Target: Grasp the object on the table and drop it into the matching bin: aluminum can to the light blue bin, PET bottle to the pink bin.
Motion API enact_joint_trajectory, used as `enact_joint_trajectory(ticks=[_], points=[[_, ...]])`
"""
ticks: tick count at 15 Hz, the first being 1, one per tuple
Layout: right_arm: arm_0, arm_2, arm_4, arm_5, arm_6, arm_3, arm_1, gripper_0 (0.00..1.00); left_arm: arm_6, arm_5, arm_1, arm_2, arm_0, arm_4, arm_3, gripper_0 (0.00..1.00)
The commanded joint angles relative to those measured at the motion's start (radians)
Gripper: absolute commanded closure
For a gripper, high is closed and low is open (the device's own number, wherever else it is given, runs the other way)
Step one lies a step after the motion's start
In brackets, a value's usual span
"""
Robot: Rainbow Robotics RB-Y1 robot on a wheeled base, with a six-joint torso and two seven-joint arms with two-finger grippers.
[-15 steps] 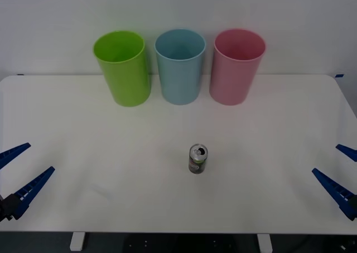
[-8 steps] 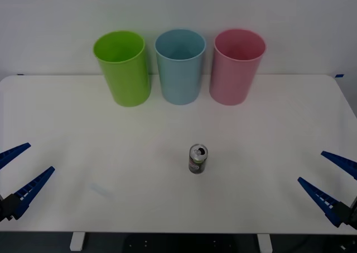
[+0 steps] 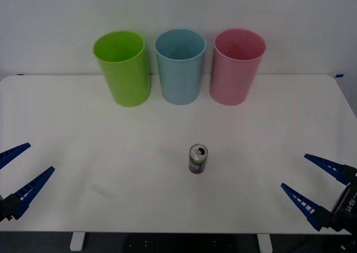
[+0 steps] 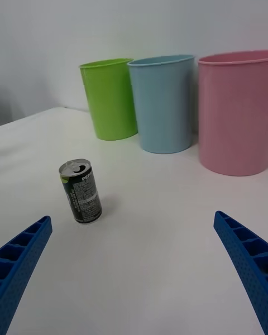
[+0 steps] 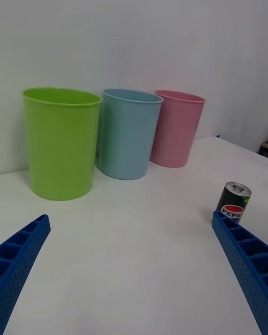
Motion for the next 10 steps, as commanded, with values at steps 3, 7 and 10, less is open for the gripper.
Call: enact_joint_trajectory(ticks=[3,7,10], points=[[-0.050,0.063,-0.001,0.026,0.131,0.087,0.000,0.00,0.000,0.000,0.000,0.000,0.000,0.000,0.000,0.00],[-0.119,0.130,0.020,0.036,0.143,0.167,0.000,0.00,0.000,0.000,0.000,0.000,0.000,0.000,0.000,0.00],[-0.169,0.196,0.046,0.049,0.143,0.225,0.000,0.00,0.000,0.000,0.000,0.000,0.000,0.000,0.000,0.00]])
